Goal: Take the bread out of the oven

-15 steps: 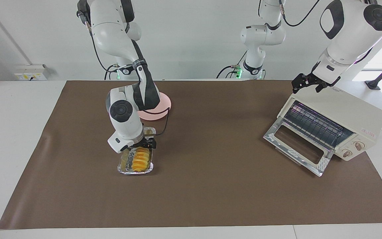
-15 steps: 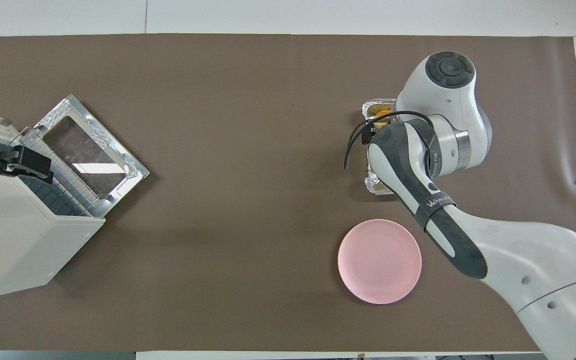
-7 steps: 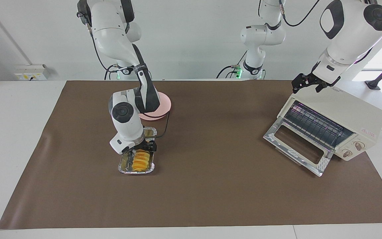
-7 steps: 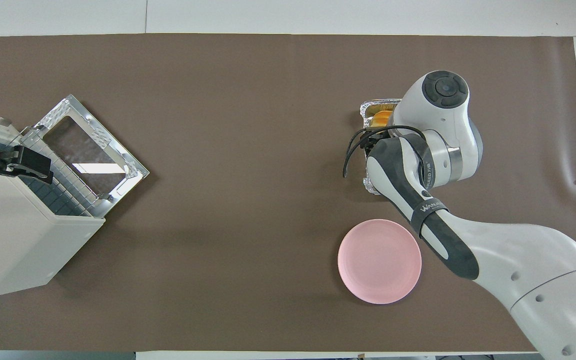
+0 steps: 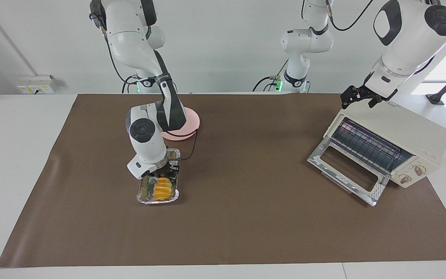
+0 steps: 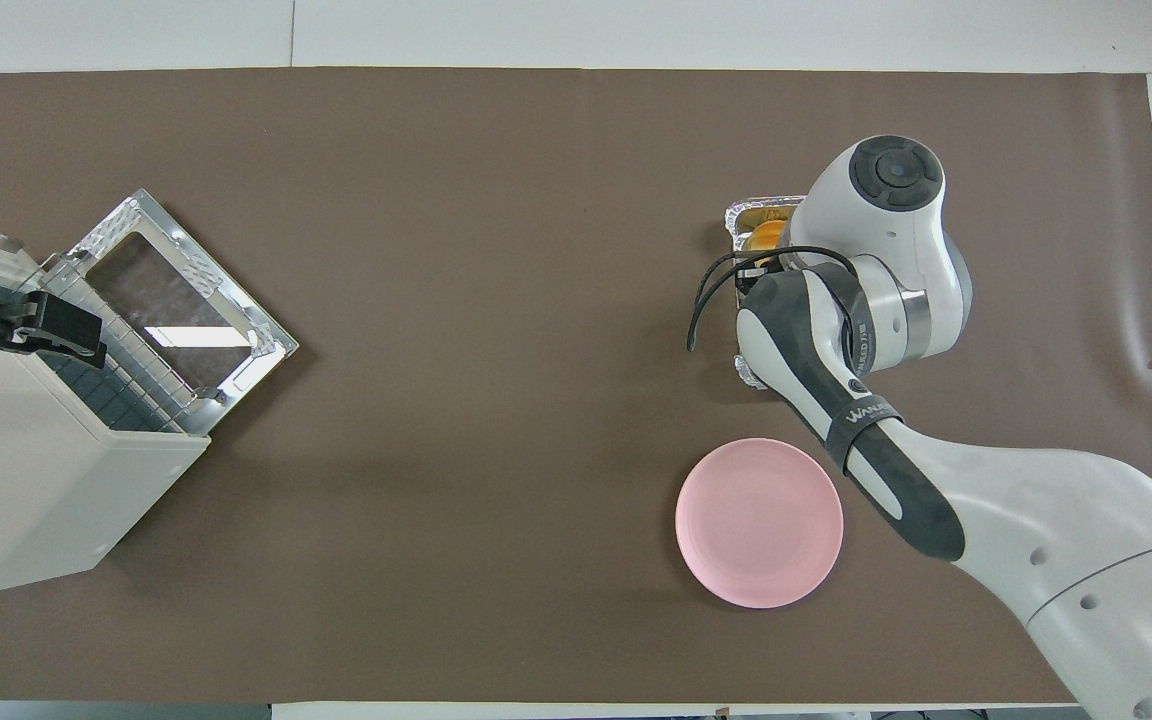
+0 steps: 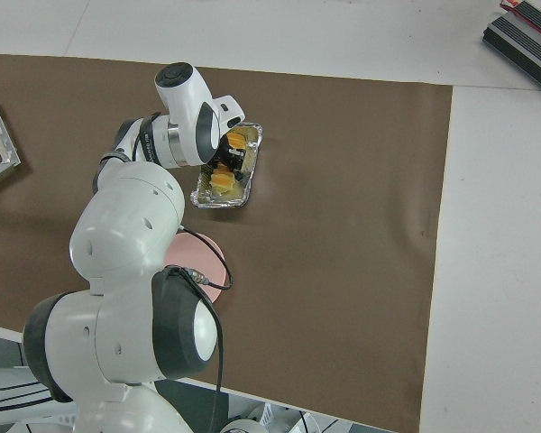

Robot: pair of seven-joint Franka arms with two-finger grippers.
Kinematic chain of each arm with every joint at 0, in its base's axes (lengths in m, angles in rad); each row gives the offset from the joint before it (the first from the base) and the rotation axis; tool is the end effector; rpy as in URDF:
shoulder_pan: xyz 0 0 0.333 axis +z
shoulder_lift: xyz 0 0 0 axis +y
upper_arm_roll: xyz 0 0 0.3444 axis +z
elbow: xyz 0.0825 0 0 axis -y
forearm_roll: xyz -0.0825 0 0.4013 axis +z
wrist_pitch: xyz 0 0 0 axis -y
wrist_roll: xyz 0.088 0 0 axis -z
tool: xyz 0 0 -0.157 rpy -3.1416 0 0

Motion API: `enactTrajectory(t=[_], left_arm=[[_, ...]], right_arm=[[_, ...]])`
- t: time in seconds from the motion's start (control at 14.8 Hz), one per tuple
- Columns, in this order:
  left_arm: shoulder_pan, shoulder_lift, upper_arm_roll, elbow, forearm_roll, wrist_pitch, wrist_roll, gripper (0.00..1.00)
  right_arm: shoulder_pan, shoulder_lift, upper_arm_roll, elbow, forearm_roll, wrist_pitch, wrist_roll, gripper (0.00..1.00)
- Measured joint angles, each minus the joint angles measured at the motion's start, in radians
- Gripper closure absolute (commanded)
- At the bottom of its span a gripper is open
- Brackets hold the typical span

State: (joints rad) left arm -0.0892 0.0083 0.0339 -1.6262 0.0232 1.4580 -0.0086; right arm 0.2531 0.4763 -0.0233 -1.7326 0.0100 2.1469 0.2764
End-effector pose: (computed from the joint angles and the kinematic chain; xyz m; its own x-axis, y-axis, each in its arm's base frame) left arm 0.5495 -0.0266 0.5635 0.9836 -0.0432 -0.1753 -0.0483 -0.9985 -0.0249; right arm 0.6625 0.1569 0.2664 0.9970 -0.0505 -0.0587 -0.0494 -0.9986 0.0194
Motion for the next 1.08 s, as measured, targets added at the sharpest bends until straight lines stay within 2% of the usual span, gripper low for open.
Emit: enactTrajectory(t=[0.34,0.61,0.81,1.08], left_arm=[[0.000,0.000,0.000,0.000,0.000,0.000,0.000,0.00],[0.000,0.000,0.000,0.000,0.000,0.000,0.000,0.00],[0.000,0.000,0.000,0.000,0.000,0.000,0.000,0.00],[0.000,0.000,0.000,0.000,0.000,0.000,0.000,0.00]], right_arm=[[-0.007,-0.017,0.000,0.066,0.000,-0.111,0.000,0.82],[-0.013,-0.069,0.000,0.077,0.000,-0.180,0.000,0.80],[-0.006,-0.135,0.007,0.083,0.004,-0.287,0.000,0.80],[0.019,-0.268,0.017,0.076,0.006,-0.491,0.057,0.80]])
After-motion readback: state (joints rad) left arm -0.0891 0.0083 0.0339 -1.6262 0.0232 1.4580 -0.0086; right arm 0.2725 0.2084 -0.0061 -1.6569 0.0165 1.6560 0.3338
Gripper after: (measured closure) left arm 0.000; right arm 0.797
